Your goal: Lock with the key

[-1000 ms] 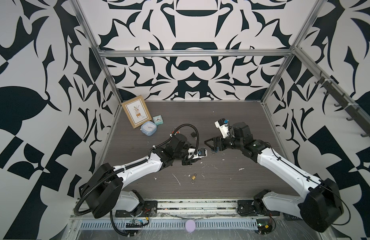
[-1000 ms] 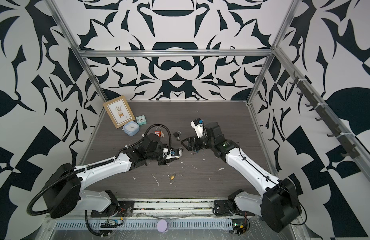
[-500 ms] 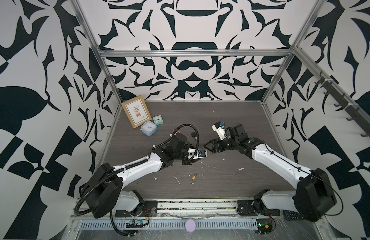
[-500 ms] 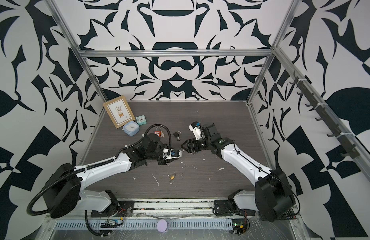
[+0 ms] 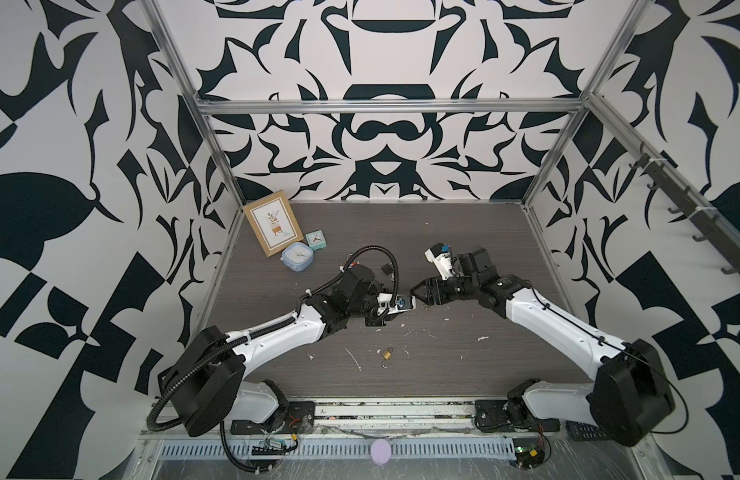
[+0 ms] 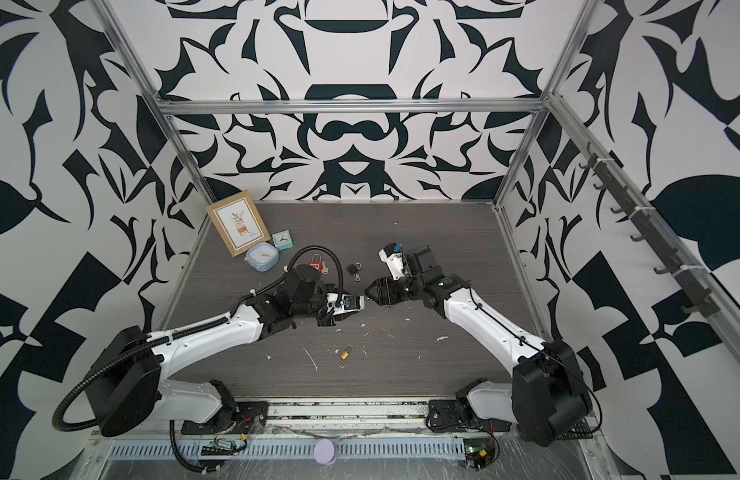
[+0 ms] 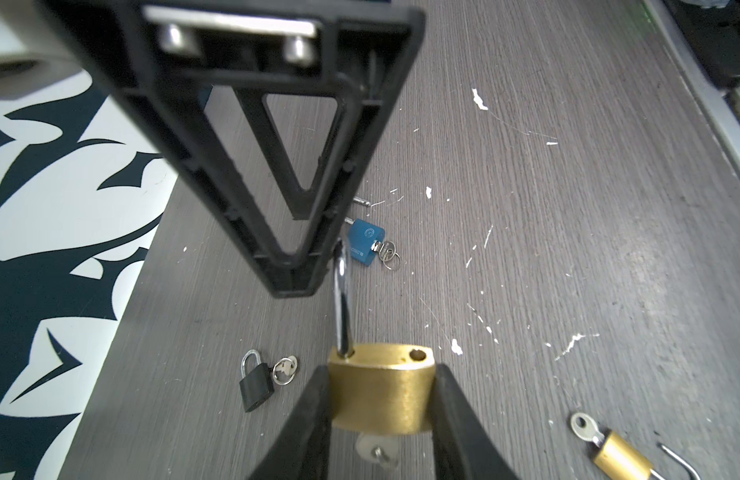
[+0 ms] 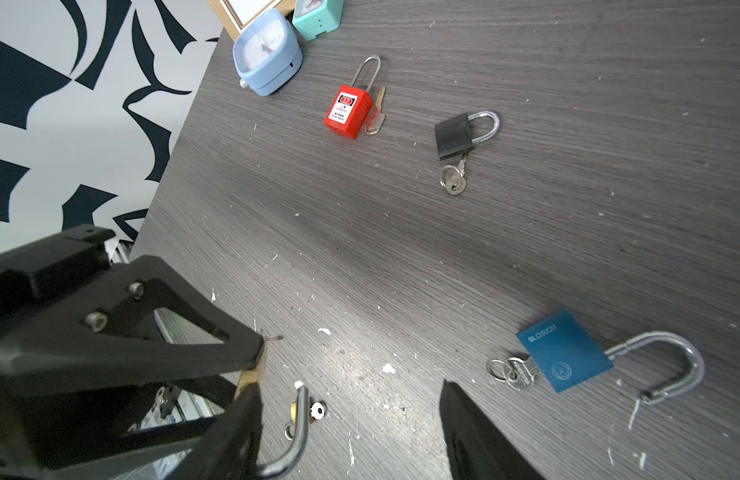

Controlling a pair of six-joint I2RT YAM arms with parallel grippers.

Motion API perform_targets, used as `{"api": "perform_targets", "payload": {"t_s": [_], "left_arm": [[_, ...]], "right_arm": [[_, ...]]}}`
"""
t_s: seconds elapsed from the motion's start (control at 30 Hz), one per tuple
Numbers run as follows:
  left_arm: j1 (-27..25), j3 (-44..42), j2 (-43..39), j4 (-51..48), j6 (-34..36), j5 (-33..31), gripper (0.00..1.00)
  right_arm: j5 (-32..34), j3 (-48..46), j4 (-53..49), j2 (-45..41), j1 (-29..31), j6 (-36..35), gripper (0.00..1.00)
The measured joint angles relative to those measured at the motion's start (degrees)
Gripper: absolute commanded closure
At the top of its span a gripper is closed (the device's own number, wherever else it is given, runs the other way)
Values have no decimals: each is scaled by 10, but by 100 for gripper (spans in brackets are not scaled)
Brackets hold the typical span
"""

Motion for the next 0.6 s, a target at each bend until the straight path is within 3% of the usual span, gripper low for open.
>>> {"api": "perform_targets", "payload": {"t_s": [0.3, 0.43, 0.6], "left_arm": [[-1, 7, 1, -7, -12, -5, 100], [-1, 24, 3, -22, -15, 0, 100], [-1, 32, 10, -28, -20, 8, 100]], "right_arm": [[12, -2, -9, -59, 0, 1, 41], [-23, -4, 0, -77, 0, -4, 42], [-67, -7, 3, -66, 4, -13, 51]]}}
